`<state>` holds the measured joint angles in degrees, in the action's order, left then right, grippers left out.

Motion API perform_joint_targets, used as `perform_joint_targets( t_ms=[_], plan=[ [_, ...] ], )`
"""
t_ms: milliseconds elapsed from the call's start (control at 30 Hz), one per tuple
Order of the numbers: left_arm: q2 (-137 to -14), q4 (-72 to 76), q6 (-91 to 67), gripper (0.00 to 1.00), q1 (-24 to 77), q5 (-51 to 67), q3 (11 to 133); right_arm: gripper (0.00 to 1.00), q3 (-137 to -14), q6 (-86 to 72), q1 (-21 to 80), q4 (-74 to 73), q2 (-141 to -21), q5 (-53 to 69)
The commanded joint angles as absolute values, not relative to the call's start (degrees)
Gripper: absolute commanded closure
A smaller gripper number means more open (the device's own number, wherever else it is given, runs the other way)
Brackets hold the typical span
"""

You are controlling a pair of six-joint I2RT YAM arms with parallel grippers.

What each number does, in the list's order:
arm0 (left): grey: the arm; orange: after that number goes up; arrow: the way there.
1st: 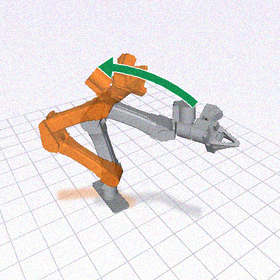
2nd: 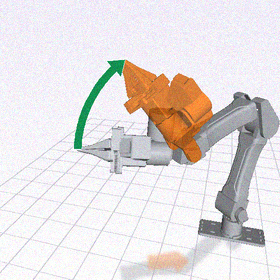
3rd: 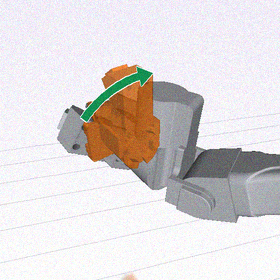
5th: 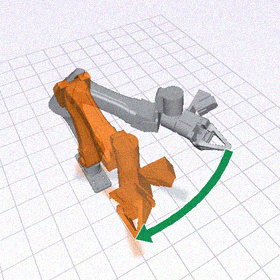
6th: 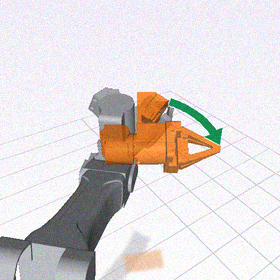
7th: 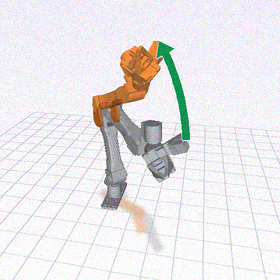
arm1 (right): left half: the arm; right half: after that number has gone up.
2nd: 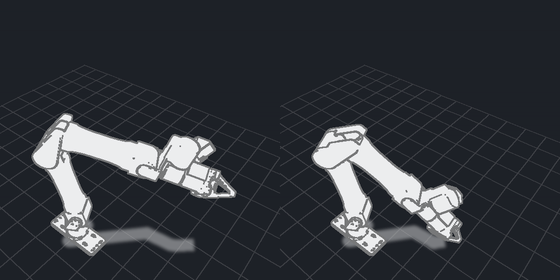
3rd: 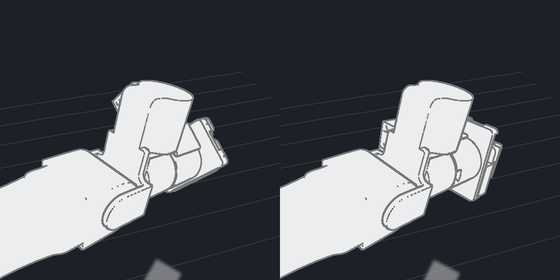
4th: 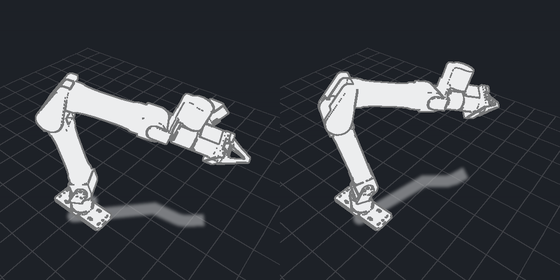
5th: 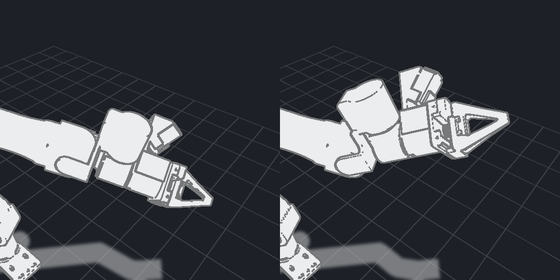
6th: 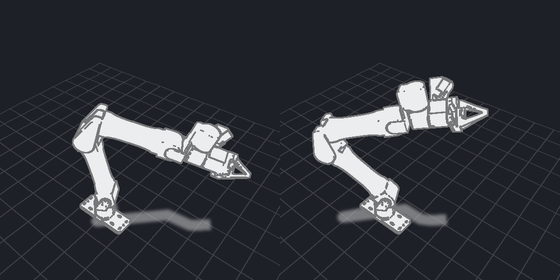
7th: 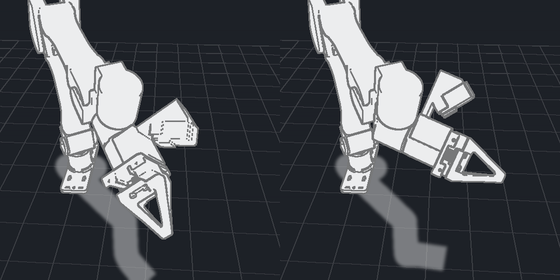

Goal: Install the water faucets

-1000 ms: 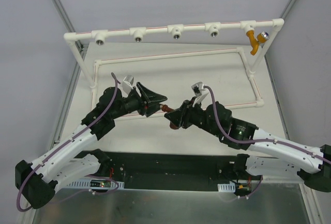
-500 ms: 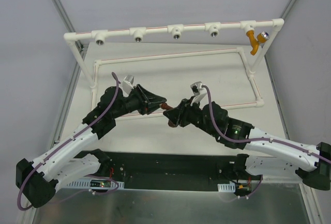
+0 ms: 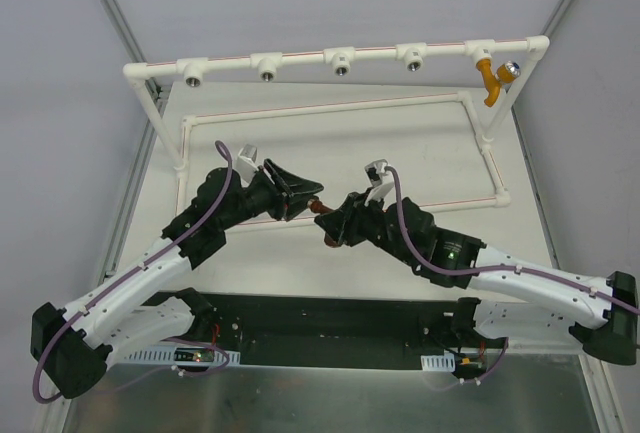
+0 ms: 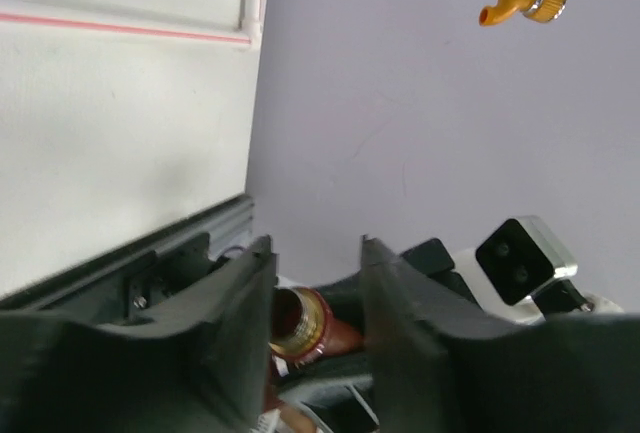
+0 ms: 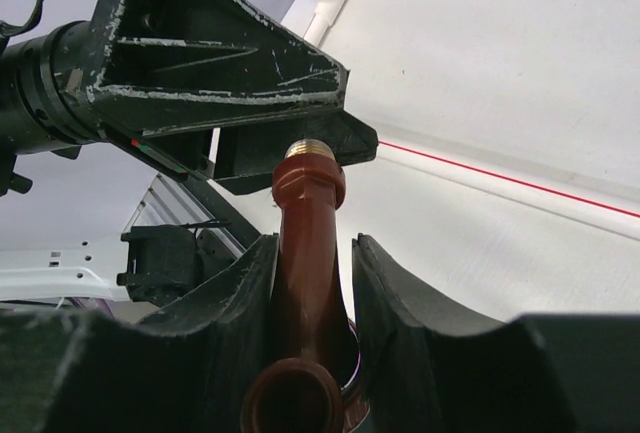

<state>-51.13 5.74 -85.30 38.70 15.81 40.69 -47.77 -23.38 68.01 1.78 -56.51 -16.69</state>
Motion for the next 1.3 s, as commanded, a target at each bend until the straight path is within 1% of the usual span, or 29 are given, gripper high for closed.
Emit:
perform_joint_targets(
  t_ms=[0, 33, 100, 500, 700, 733, 833, 933, 1033, 1100, 1133, 1167, 1233, 1267],
  plan=[
    [-50.8, 8.8, -86.6, 0.52, 41.1, 21.1, 42.0, 1.00, -47.5, -23.6, 67.5, 8.4, -56.6, -19.8],
    [-50.6, 8.8, -86.7, 0.49, 41.1, 21.0, 41.9, 1.00, -47.5, -23.6, 67.6, 8.6, -56.4, -19.9],
    [-50.8, 9.1, -87.0, 0.48, 41.0, 20.9, 41.6, 1.00, -47.0, -23.6, 67.5, 9.3, -55.7, -20.0],
    [-51.0, 10.2, -88.1, 0.50, 41.1, 20.4, 39.5, 1.00, -43.3, -24.3, 67.4, 13.9, -51.2, -20.6],
    [-51.5, 11.0, -88.7, 0.51, 41.2, 20.6, 39.5, 1.00, -43.2, -24.3, 67.4, 14.1, -51.4, -20.9],
    [-51.6, 11.1, -88.7, 0.54, 41.2, 20.6, 39.5, 1.00, -43.2, -24.3, 67.6, 14.1, -51.7, -21.1],
    [-51.7, 11.1, -88.8, 0.66, 41.2, 20.5, 39.8, 1.00, -43.2, -24.5, 67.5, 14.2, -52.3, -20.8],
    [-51.8, 11.1, -88.9, 0.81, 41.2, 20.3, 39.8, 1.00, -43.0, -24.8, 67.6, 14.6, -52.6, -20.6],
    [-52.1, 11.2, -89.4, 1.00, 41.4, 20.4, 39.7, 1.00, -43.0, -25.0, 67.5, 14.6, -53.0, -20.4],
    [-51.9, 11.2, -90.0, 1.00, 41.5, 20.1, 39.5, 1.00, -42.8, -25.0, 67.4, 14.5, -53.3, -20.1],
    [-51.9, 11.1, -90.1, 1.00, 41.5, 20.0, 39.5, 0.97, -42.7, -24.9, 67.6, 14.5, -53.4, -20.0],
    [-51.7, 11.2, -90.3, 1.00, 41.6, 19.8, 39.4, 0.89, -42.5, -24.9, 67.5, 14.5, -53.5, -19.9],
    [-51.6, 11.2, -90.8, 1.00, 41.7, 19.3, 39.2, 0.70, -42.3, -24.6, 67.6, 14.6, -53.6, -19.7],
    [-51.5, 11.2, -91.1, 1.00, 41.7, 19.1, 39.2, 0.62, -42.1, -24.5, 67.5, 14.9, -53.7, -19.8]
  ],
)
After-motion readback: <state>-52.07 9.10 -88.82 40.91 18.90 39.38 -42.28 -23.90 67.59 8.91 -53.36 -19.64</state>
